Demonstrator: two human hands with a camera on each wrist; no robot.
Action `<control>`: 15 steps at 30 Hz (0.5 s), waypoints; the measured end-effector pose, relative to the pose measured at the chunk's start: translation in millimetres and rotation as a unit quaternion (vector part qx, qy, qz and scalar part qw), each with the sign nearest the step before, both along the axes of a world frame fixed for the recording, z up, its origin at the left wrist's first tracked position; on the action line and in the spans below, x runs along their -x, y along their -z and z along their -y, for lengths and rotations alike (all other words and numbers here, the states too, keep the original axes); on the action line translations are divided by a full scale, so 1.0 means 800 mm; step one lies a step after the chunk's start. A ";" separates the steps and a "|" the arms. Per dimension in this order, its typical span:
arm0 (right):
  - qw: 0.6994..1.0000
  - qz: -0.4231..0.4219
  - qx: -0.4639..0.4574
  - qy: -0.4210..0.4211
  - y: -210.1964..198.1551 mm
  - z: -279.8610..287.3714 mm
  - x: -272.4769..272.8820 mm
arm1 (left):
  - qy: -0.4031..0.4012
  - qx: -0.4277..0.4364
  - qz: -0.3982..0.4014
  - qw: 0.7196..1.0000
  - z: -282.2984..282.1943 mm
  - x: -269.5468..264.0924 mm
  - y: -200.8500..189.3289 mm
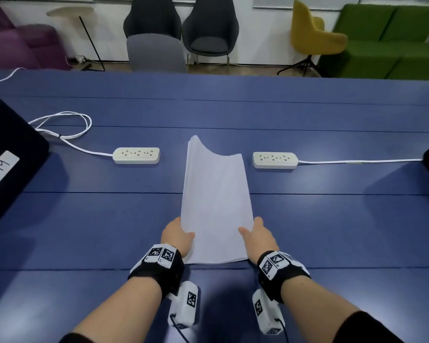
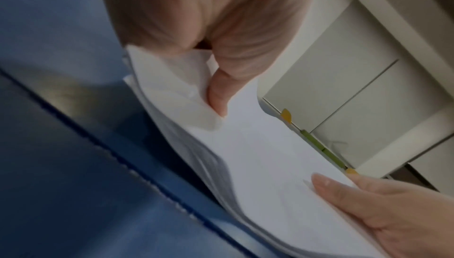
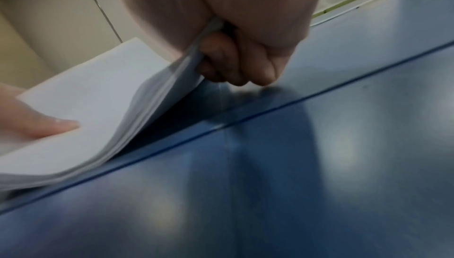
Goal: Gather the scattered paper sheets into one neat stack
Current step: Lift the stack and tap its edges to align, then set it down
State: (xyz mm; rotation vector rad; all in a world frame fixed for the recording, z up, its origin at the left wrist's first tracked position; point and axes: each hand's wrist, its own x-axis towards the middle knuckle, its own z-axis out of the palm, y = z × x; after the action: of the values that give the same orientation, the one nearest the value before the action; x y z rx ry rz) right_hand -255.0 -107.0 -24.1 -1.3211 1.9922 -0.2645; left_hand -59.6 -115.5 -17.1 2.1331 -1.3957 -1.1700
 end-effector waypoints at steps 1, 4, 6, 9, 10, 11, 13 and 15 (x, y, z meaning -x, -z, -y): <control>1.000 -0.016 -0.010 -0.007 0.002 0.000 -0.001 | 0.001 -0.001 0.006 1.000 0.002 0.000 0.001; 0.997 -0.065 -0.033 -0.036 0.004 0.000 -0.001 | 0.008 -0.013 0.028 0.999 0.008 0.000 0.007; 0.995 -0.074 -0.042 -0.049 0.005 0.002 0.002 | 0.013 -0.019 0.039 0.999 0.010 0.002 0.010; 0.993 -0.086 -0.048 -0.065 0.004 0.004 0.007 | 0.020 -0.024 0.047 0.998 0.009 0.004 0.013; 0.992 -0.096 -0.050 -0.070 0.004 0.003 0.008 | 0.024 -0.025 0.047 0.998 0.008 0.004 0.014; 0.990 -0.110 -0.052 -0.077 0.003 0.001 0.009 | 0.028 -0.024 0.046 0.998 0.006 0.005 0.016; 0.985 -0.140 -0.051 -0.092 0.004 -0.003 0.011 | 0.035 -0.021 0.047 0.998 0.004 0.005 0.017; 0.977 -0.179 -0.044 -0.104 0.006 -0.010 0.010 | 0.041 -0.021 0.057 0.997 0.004 0.006 0.018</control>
State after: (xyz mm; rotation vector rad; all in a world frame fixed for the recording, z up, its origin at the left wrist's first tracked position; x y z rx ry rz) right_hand -263.1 -99.0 -28.7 -1.5924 2.1024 0.1727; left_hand -64.1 -118.5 -31.2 2.2232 -1.5326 -1.1326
